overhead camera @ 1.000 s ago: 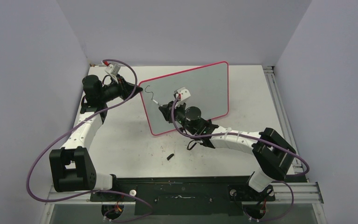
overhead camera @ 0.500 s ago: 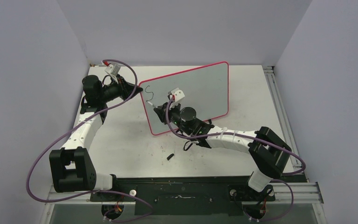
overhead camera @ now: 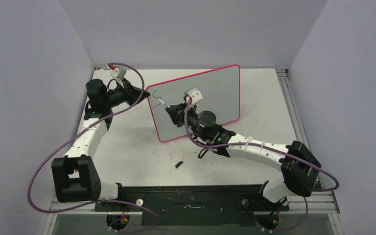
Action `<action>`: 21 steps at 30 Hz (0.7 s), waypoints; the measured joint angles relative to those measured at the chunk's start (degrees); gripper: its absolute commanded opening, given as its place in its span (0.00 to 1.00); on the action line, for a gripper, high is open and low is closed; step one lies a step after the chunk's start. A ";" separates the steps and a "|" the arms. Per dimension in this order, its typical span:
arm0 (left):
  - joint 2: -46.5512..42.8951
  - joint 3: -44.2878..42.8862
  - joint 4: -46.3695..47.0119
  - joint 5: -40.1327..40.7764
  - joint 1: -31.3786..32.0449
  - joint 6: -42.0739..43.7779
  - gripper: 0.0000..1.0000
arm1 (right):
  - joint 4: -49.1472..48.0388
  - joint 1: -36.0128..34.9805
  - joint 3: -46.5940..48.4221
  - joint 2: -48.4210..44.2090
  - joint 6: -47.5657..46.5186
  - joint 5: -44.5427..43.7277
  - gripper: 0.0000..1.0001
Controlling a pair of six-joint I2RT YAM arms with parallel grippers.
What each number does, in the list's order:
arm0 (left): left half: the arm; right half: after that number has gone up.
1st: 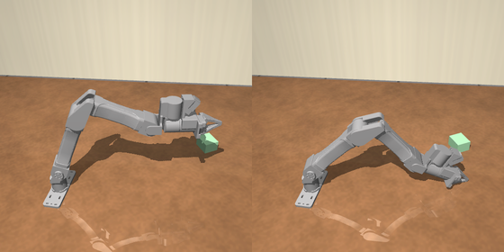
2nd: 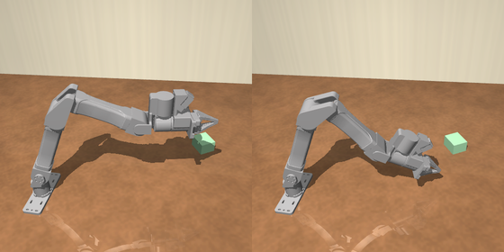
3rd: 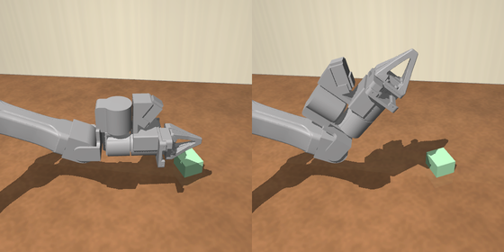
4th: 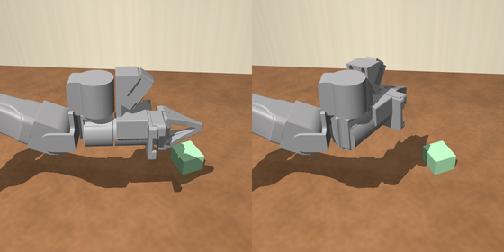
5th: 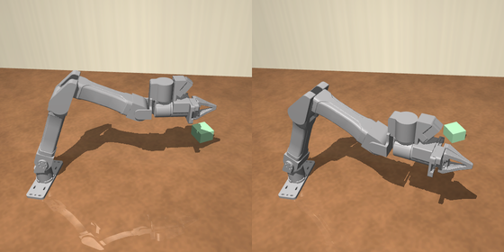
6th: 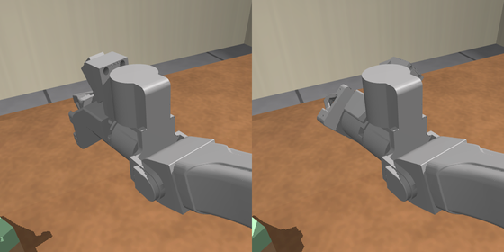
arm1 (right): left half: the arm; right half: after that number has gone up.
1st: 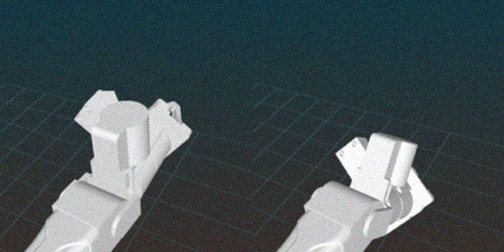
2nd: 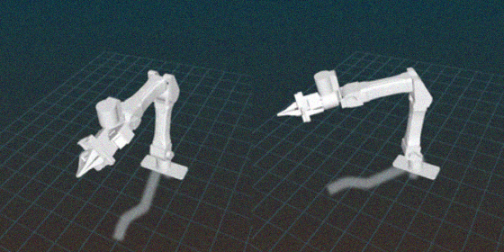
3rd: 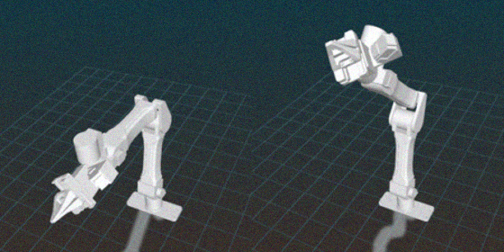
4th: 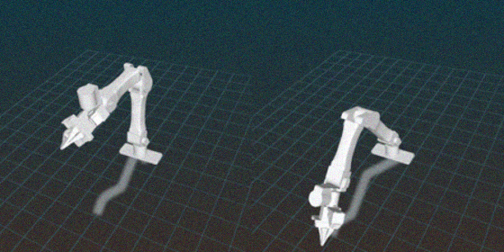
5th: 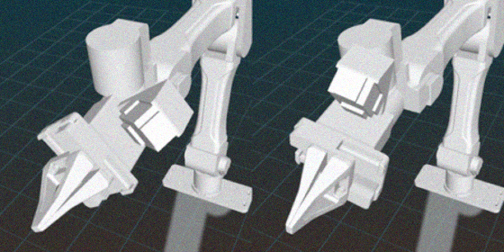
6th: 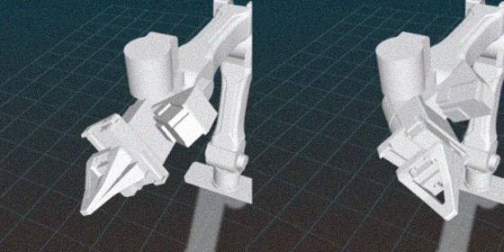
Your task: Write a sentence on the whiteboard
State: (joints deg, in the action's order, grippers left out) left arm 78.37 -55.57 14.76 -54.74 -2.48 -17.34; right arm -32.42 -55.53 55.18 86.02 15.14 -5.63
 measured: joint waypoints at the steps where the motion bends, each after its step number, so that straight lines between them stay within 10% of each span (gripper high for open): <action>1: -0.07 0.09 0.00 0.02 0.00 0.00 0.00 | -0.02 0.22 -0.13 -0.72 -0.11 0.00 0.05; 21: -0.50 0.37 -0.04 0.00 -0.04 1.05 0.00 | 0.20 4.35 -1.75 0.59 -0.96 1.22 0.05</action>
State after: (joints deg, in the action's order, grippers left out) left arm 77.87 -55.20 14.72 -54.74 -2.52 -16.29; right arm -32.23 -51.18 53.43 86.61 14.17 -4.40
